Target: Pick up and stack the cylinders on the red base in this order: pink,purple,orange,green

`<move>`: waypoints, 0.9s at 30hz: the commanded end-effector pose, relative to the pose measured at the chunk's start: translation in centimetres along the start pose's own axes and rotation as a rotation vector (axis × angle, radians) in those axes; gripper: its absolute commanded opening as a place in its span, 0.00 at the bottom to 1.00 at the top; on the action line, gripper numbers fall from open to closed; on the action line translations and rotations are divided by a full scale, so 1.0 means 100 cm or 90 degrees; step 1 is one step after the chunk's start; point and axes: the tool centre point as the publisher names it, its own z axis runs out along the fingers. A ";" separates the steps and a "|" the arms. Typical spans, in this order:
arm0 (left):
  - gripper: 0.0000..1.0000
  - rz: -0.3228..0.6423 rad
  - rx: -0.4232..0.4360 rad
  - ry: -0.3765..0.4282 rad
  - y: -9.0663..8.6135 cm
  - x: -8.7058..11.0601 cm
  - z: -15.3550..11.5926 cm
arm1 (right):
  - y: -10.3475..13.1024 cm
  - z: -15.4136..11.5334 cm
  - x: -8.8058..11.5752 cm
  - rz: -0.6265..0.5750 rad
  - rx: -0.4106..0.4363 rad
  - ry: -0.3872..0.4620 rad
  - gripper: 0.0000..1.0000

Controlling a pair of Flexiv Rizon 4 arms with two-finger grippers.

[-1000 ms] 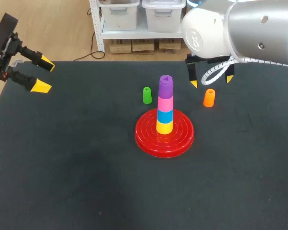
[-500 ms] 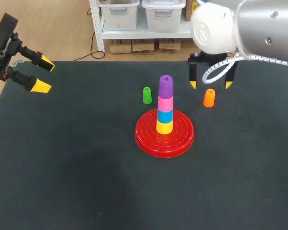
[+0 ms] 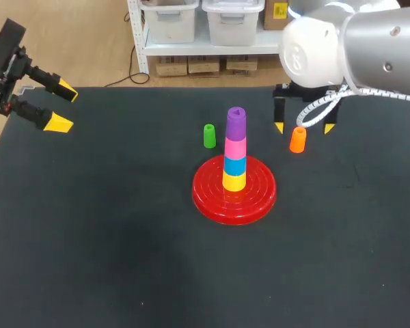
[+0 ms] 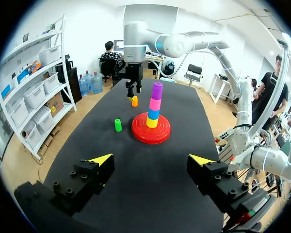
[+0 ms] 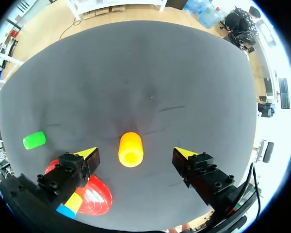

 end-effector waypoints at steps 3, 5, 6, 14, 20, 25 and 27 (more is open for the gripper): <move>1.00 0.002 -0.001 -0.002 0.000 0.001 0.001 | -0.003 0.000 -0.002 -0.005 -0.006 0.000 0.64; 1.00 0.002 -0.001 -0.002 0.000 0.001 0.001 | -0.002 -0.001 -0.002 -0.010 -0.005 -0.002 0.50; 1.00 0.002 -0.001 -0.002 0.000 0.001 0.001 | -0.001 -0.001 -0.002 -0.012 -0.005 -0.003 0.49; 1.00 0.002 -0.001 -0.002 0.000 0.001 0.001 | 0.003 0.006 -0.001 -0.026 0.012 0.002 0.45; 1.00 0.002 -0.001 -0.002 0.000 0.001 0.001 | 0.004 0.010 0.000 -0.029 0.018 0.003 0.45; 1.00 0.002 -0.001 -0.002 0.000 0.001 0.001 | 0.005 0.011 0.001 -0.031 0.020 0.000 0.45; 1.00 0.002 -0.001 -0.002 0.000 0.001 0.001 | 0.005 0.011 0.002 -0.033 0.020 -0.004 0.45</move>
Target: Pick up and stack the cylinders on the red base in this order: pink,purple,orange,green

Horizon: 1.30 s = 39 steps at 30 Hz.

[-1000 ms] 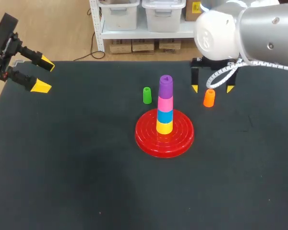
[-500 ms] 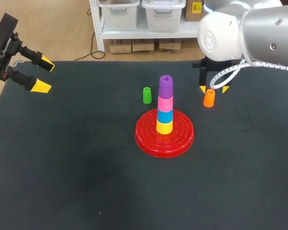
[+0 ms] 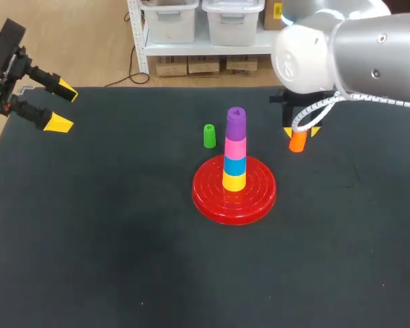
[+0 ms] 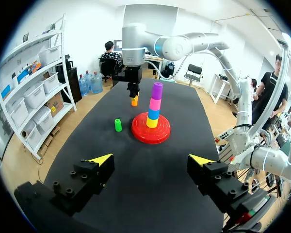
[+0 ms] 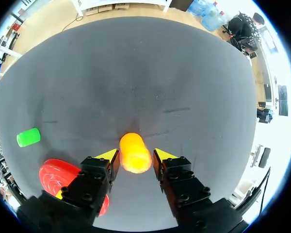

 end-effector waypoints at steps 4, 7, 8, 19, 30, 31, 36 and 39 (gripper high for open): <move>1.00 0.002 -0.001 -0.002 0.000 0.001 0.001 | 0.000 0.000 0.003 -0.002 0.002 -0.009 0.45; 1.00 0.002 -0.001 -0.002 0.000 0.001 0.001 | 0.000 0.001 0.003 -0.002 0.005 -0.009 0.44; 1.00 0.002 -0.001 -0.002 0.000 0.001 0.001 | 0.000 0.001 0.003 -0.002 0.005 -0.009 0.42; 1.00 0.002 -0.001 -0.002 0.000 0.001 0.001 | -0.004 -0.053 0.006 0.007 0.010 -0.031 0.00; 1.00 0.002 -0.001 -0.002 0.000 0.001 0.001 | 0.011 -0.183 0.030 -0.079 -0.015 -0.065 0.00; 1.00 0.002 -0.001 -0.002 0.000 0.001 0.001 | 0.014 -0.192 0.035 -0.093 -0.021 -0.063 0.00; 1.00 0.002 -0.001 -0.002 0.000 0.001 0.001 | 0.037 -0.223 0.065 -0.182 -0.021 -0.084 0.00; 1.00 0.002 -0.001 -0.002 0.000 0.001 0.001 | 0.053 -0.235 0.088 -0.239 -0.025 -0.096 0.00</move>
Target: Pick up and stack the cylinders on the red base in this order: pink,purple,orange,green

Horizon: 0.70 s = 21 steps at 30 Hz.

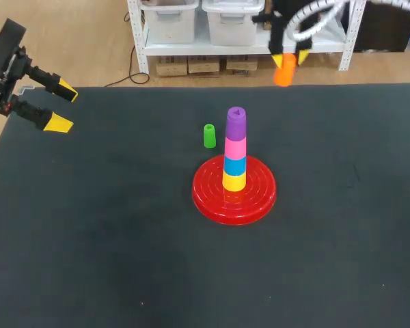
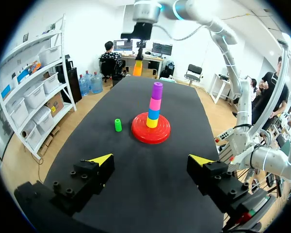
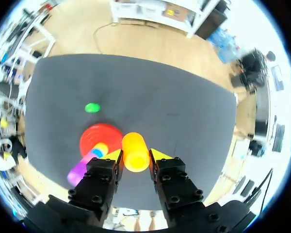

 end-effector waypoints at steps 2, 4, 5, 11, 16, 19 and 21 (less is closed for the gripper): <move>1.00 0.002 -0.001 -0.002 0.000 0.001 0.001 | 0.033 -0.031 0.038 -0.073 0.000 -0.039 0.00; 1.00 0.002 -0.001 -0.002 0.000 0.001 0.001 | 0.047 -0.035 0.047 -0.110 -0.005 -0.044 0.00; 1.00 0.002 -0.001 -0.002 0.000 0.001 0.001 | 0.052 -0.036 0.050 -0.124 -0.005 -0.045 0.00; 1.00 0.002 -0.001 -0.002 0.000 0.001 0.001 | 0.073 -0.016 0.058 -0.169 0.022 -0.031 0.00; 1.00 0.002 -0.001 -0.002 0.000 0.001 0.001 | 0.081 -0.006 0.060 -0.180 0.037 -0.019 0.00; 1.00 0.002 -0.001 -0.002 0.000 0.001 0.001 | 0.084 -0.005 0.060 -0.182 0.034 -0.020 0.00; 1.00 0.002 -0.001 -0.002 0.000 0.001 0.001 | 0.086 -0.006 0.061 -0.184 0.032 -0.021 0.00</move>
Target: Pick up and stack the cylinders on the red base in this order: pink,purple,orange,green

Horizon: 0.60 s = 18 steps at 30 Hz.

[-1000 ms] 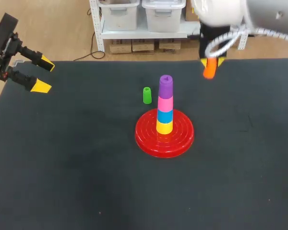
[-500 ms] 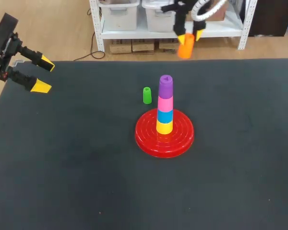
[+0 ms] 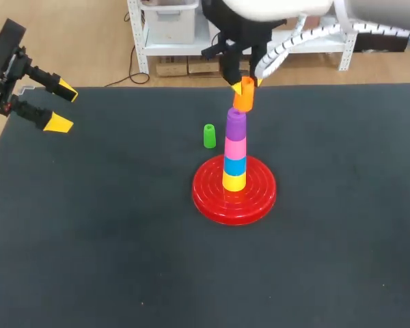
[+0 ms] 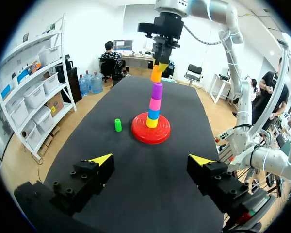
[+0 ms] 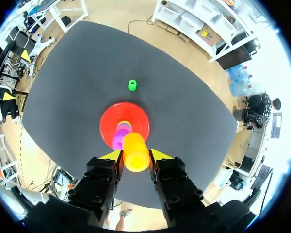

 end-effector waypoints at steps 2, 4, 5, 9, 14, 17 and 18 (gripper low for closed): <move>1.00 0.002 -0.001 -0.002 0.000 0.001 0.001 | 0.003 0.001 0.002 -0.002 -0.001 -0.012 0.00; 1.00 0.002 -0.001 -0.002 0.000 0.001 0.001 | 0.005 0.003 0.001 -0.003 0.001 -0.011 0.00; 1.00 0.002 -0.001 -0.002 0.000 0.001 0.001 | 0.005 0.004 0.000 -0.003 0.003 -0.009 0.00; 1.00 0.002 -0.001 -0.002 0.000 0.001 0.001 | 0.007 0.006 -0.003 -0.003 0.003 0.002 0.00; 1.00 0.002 -0.001 -0.002 0.000 0.001 0.001 | 0.010 0.006 -0.004 -0.013 -0.004 0.020 0.00; 1.00 0.002 -0.001 -0.002 0.000 0.001 0.001 | 0.011 0.005 -0.005 -0.016 -0.005 0.022 0.00; 1.00 0.002 -0.001 -0.002 0.000 0.001 0.001 | 0.012 0.005 -0.006 -0.018 -0.006 0.022 0.00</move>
